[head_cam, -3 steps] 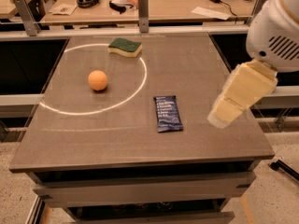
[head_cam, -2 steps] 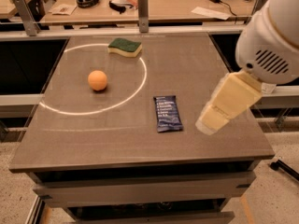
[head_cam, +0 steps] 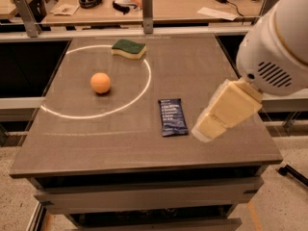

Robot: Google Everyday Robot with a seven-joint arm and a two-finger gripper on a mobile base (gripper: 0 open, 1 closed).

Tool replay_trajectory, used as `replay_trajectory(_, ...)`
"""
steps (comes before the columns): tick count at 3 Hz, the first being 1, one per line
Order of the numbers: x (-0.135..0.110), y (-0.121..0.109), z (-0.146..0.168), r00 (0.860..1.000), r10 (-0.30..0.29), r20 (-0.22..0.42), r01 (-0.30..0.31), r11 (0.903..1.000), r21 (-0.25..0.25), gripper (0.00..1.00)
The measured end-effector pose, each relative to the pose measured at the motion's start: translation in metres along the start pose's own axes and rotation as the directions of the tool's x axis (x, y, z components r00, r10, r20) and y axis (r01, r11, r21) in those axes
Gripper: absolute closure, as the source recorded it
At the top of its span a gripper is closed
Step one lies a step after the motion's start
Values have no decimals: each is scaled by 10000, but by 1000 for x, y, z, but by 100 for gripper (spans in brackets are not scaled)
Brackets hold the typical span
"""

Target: Move rxbar blueberry near orange

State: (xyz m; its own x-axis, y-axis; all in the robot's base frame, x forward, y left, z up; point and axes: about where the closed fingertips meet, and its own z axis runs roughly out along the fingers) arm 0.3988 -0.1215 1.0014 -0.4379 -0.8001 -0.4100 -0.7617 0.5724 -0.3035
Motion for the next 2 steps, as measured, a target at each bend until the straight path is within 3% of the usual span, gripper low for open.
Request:
replay_trajectory(1,-3,2,-3,10000,13,9,-13,10000,89,0)
replay_trajectory(2,-3,4,8,9980,561,-283,-556,9983,175,0)
